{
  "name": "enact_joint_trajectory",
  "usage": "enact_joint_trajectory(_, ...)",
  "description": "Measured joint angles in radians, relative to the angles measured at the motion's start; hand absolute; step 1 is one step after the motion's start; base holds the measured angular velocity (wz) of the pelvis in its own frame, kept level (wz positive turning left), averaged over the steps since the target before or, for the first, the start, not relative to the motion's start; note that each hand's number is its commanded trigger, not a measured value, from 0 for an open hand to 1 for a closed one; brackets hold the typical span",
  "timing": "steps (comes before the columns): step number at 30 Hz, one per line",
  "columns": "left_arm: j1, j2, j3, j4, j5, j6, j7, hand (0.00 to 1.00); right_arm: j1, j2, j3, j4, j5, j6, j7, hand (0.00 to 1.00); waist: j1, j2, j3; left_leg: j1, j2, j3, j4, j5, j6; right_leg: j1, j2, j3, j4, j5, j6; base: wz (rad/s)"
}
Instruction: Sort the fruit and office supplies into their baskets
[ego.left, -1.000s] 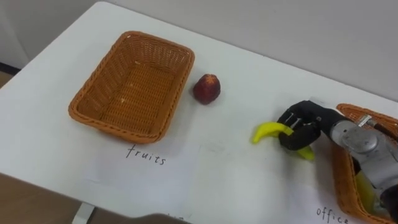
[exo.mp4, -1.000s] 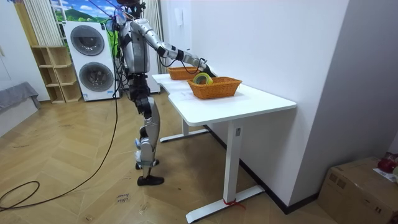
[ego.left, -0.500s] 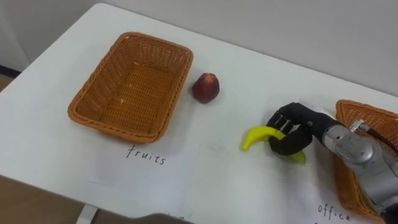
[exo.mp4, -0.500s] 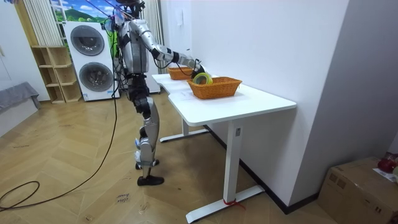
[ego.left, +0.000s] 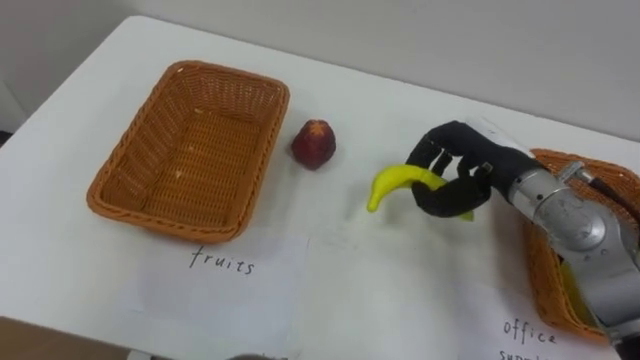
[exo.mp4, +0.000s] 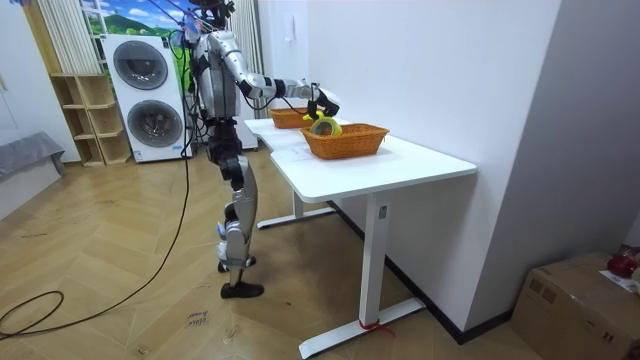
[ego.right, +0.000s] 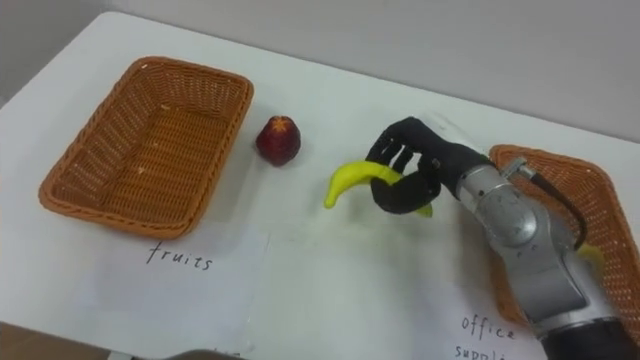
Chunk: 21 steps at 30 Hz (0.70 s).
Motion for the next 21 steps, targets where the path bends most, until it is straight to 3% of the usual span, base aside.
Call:
enact_joint_trajectory(6, 0.009, -0.025, -0.001, 0.011, 0.000, 0.008, 0.020, 0.00, 0.002, 0.000, -0.004, -0.045, -0.026, 0.005, 0.000, 1.00, -0.003, 0.003, -0.0017, 0.025, -0.001, 0.003, -0.018, 0.001, 0.001, 0.019, 0.001, 0.022, 0.000, -0.002, 0.003, -0.01)
enact_joint_trajectory(21, 0.020, -0.029, 0.002, 0.050, 0.001, 0.013, 0.020, 0.00, -0.020, 0.027, -0.043, -0.103, -0.011, 0.004, -0.021, 1.00, 0.009, 0.016, 0.0058, 0.045, -0.001, 0.018, -0.022, 0.003, 0.002, 0.036, -0.001, 0.021, -0.001, -0.002, 0.004, 0.00)
